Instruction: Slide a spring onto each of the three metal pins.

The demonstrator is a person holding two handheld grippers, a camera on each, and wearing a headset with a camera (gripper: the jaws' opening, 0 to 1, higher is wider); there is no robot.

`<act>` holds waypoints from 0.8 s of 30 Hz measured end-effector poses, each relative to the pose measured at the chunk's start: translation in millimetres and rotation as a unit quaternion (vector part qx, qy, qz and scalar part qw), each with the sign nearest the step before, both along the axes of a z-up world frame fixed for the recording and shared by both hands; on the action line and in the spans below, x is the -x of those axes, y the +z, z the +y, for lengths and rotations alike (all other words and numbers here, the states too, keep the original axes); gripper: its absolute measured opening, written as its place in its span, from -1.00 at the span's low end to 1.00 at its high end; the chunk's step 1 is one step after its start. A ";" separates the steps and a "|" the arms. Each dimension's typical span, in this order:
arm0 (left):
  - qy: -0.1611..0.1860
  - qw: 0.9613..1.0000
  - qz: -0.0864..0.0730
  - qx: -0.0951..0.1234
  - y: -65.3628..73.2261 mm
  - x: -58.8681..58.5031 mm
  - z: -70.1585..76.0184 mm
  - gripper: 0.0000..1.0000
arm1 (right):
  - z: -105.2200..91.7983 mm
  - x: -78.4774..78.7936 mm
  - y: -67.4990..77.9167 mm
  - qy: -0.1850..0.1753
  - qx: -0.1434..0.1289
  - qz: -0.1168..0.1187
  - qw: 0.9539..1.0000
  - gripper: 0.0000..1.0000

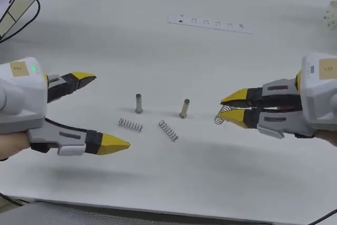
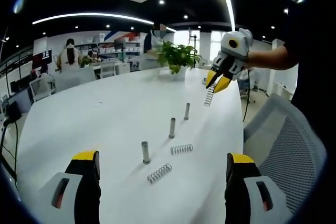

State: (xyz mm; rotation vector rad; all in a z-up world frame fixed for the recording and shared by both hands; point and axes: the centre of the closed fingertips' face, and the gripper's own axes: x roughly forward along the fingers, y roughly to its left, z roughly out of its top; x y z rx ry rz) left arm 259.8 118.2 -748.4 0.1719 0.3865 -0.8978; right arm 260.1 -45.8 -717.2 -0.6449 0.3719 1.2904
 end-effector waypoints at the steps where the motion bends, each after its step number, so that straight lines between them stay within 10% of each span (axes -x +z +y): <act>1: 0.001 1.000 0.001 0.000 -0.2 0.2 0.7 0.96 | -2.3 -1.6 -0.5 -0.001 0.005 -0.003 1.000 -0.86; 24: 0.014 1.000 0.003 0.001 0.5 -2.5 9.6 0.96 | -43.4 -62.3 6.4 -0.089 0.016 -0.005 0.996 -0.86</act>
